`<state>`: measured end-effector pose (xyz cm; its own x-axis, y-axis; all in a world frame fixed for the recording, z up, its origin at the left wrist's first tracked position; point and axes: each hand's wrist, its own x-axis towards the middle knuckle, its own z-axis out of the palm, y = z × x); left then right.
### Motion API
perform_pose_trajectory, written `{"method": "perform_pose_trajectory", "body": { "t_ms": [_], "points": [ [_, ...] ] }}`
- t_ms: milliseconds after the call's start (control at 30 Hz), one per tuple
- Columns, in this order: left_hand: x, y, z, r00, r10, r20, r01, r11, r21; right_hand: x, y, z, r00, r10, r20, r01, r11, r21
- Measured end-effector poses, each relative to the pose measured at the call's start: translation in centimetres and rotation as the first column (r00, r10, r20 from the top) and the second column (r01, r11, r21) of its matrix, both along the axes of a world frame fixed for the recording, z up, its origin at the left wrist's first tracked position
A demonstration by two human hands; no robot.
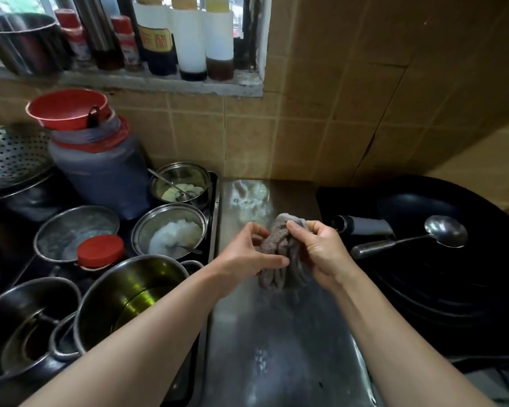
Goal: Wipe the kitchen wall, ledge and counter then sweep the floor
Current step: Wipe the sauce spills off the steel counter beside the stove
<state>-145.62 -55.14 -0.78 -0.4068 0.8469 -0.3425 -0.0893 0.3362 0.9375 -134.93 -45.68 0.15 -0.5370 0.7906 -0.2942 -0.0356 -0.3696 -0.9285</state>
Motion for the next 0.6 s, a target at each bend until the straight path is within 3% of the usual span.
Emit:
{"method": "perform_pose_trajectory", "body": {
  "t_ms": [167, 300, 467, 600],
  "points": [
    [-0.4, 0.3, 0.0, 0.990, 0.124, 0.063, -0.123, 0.992, -0.020, -0.2, -0.1, -0.2, 0.996, 0.030, -0.082, -0.031, 1.000, -0.005],
    [-0.7, 0.1, 0.2, 0.957, 0.235, 0.168, -0.236, 0.972, -0.015, 0.0, -0.4, -0.5, 0.991, 0.129, 0.027, -0.129, 0.992, -0.009],
    [-1.2, -0.7, 0.4, 0.880, 0.369, 0.298, -0.362, 0.929, -0.080, -0.5, -0.6, -1.2, 0.999, 0.007, 0.044, -0.009, 0.999, 0.049],
    [-2.4, -1.6, -0.1, 0.909, 0.292, 0.299, -0.285, 0.956, -0.066, -1.5, -1.5, -1.3, 0.998, -0.029, 0.049, 0.021, 0.988, 0.151]
  ]
}}
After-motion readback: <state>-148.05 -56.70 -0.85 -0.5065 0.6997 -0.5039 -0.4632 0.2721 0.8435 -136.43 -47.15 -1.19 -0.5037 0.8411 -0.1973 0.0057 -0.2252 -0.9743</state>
